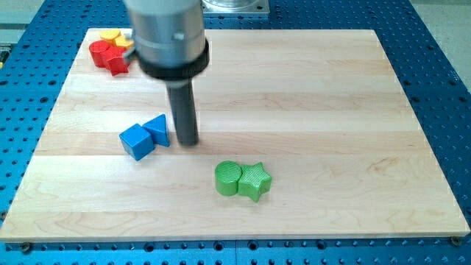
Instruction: Move your arm to the top of hexagon
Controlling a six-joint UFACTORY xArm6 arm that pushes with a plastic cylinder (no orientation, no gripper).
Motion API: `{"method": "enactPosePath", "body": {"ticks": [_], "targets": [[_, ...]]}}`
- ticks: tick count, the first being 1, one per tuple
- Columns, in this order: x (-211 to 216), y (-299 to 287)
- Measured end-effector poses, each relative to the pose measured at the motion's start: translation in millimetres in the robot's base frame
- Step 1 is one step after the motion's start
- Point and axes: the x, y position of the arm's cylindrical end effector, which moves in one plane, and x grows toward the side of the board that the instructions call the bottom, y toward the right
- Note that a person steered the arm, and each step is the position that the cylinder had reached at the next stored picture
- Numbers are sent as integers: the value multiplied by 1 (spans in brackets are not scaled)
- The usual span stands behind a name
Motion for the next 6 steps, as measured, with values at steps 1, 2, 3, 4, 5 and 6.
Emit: {"method": "enactPosePath", "body": {"ticks": [1,2,3,4,5,6], "targets": [[-87,-31],[-149,-88],[-209,-93],[-250,-96],[-250,-100],[-250,-123]]}}
